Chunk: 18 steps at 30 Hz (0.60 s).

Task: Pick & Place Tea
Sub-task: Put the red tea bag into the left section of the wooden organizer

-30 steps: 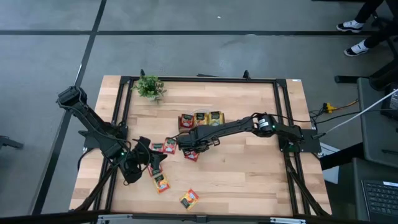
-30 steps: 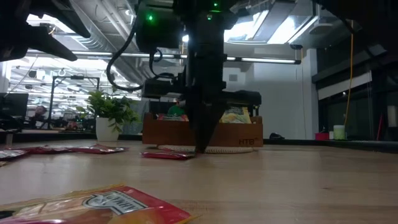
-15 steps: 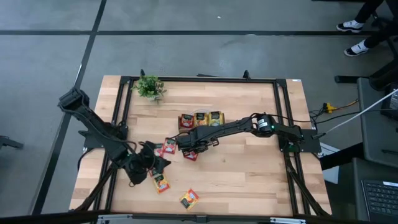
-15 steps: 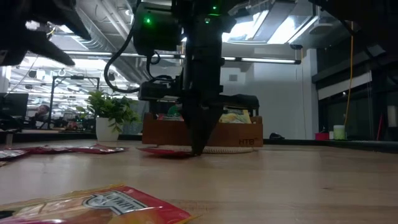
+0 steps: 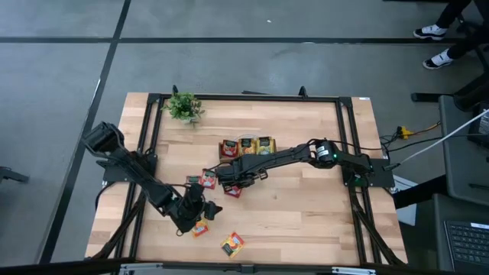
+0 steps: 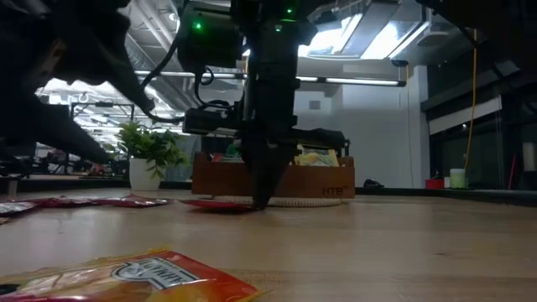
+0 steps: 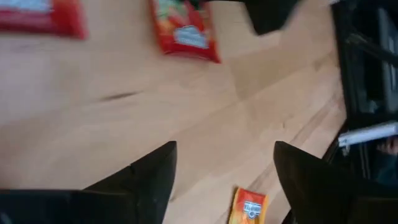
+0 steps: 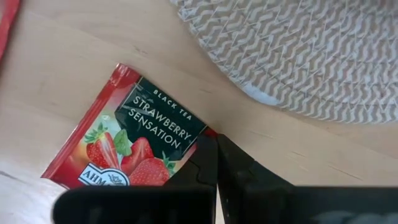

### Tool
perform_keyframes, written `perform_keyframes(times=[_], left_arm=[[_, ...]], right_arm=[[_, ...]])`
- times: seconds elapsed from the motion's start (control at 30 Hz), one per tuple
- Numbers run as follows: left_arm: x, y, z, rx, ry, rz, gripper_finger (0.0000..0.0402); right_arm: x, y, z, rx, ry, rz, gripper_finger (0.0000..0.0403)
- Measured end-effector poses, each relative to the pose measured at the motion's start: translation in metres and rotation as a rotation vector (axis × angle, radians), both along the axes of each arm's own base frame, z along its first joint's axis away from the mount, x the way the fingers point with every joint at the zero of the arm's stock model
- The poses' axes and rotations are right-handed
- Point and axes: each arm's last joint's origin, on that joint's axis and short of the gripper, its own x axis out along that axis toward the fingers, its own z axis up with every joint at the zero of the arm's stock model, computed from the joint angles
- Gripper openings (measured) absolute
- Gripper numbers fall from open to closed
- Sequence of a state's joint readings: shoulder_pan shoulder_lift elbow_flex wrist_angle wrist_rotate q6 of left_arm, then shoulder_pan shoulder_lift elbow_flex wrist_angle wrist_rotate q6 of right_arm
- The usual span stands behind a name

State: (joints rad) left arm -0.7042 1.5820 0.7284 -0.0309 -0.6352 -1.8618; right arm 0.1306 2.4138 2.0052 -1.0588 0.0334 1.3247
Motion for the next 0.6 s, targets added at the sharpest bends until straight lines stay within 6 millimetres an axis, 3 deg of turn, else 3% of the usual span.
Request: perform_keyframes(times=[0.27,0.6], left_arm=[[0.010,0.000,-0.011,0.279,0.020,-0.187,0.0290],[0.007,-0.006,-0.026,0.817,0.164,-0.687,0.0286]], right_arm=[[0.002,0.000,0.000,0.000,-0.020,0.029,0.0002],[0.002,0.000,0.000,-0.001,-0.020,0.032,0.0002]])
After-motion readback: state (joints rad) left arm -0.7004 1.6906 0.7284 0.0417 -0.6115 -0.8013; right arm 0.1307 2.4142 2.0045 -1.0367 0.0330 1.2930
